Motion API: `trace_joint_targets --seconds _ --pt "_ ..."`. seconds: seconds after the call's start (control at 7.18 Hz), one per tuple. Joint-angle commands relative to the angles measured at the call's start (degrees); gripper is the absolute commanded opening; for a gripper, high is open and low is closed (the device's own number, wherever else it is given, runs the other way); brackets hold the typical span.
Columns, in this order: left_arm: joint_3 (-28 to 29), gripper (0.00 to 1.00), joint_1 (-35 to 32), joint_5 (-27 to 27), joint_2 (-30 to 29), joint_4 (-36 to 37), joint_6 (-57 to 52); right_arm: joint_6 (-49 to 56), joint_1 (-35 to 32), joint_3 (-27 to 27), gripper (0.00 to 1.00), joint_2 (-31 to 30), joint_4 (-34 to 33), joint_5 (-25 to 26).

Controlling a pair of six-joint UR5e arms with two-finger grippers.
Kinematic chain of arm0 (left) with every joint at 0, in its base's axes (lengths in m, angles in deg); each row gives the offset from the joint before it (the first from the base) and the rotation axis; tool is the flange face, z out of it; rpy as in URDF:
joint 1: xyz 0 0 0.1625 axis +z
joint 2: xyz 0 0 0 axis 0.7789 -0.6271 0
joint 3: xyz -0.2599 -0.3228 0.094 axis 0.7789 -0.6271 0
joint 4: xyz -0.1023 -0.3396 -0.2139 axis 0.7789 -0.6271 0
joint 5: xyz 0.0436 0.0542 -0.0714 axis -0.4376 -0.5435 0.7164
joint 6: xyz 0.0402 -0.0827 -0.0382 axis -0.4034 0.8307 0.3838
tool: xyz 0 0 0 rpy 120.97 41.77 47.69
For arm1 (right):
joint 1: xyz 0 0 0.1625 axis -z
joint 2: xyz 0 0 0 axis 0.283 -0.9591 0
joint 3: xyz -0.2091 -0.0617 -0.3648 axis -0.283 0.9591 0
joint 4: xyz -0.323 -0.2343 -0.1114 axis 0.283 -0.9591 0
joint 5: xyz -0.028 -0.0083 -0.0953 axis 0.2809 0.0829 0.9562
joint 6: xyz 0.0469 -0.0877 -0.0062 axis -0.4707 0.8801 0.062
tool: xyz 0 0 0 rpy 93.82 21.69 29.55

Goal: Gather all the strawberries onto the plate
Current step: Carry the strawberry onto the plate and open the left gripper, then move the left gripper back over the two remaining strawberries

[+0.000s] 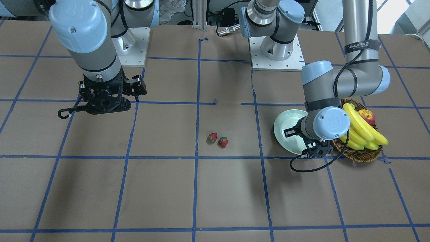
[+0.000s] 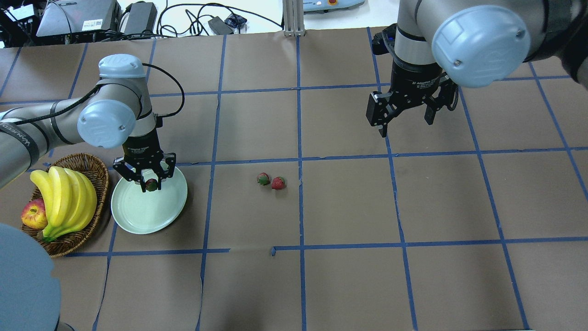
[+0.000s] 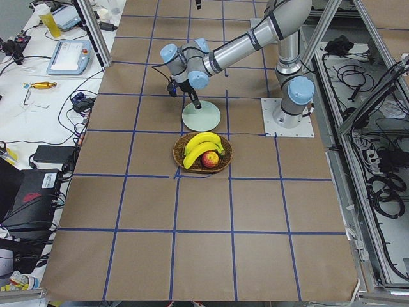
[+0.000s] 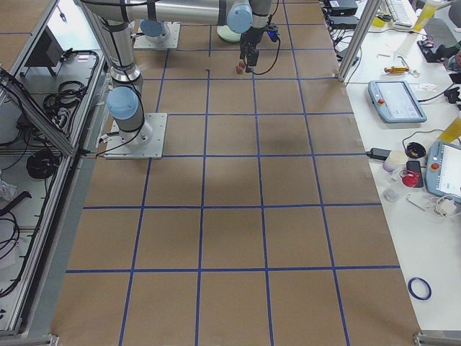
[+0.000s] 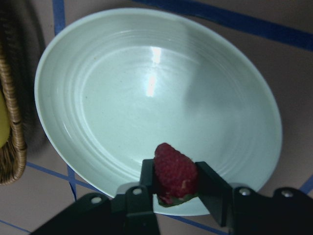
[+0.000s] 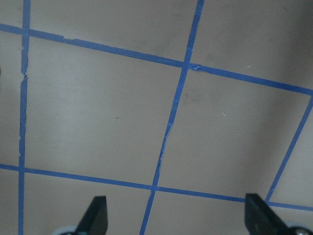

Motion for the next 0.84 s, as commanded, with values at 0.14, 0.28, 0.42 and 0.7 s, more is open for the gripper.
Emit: trace_joint_targets --seconds 0.14,0.28,0.42,0.7 --pt "0.7 1.00 0.0 1.1 0.9 -0.4 -0.6 0.0 0.1 0.0 1.00 0.0 0.0 0.1" --pt "2.0 1.00 -1.0 7.7 1.1 0.3 0.3 0.0 0.1 0.0 1.00 0.0 0.0 0.0" --pt "3.3 1.00 -2.4 11.5 0.6 0.3 0.6 0.0 0.0 0.0 1.00 0.0 0.0 0.0" --pt "3.5 1.00 -6.5 12.4 0.3 3.9 9.3 0.0 0.0 0.0 1.00 0.0 0.0 0.0"
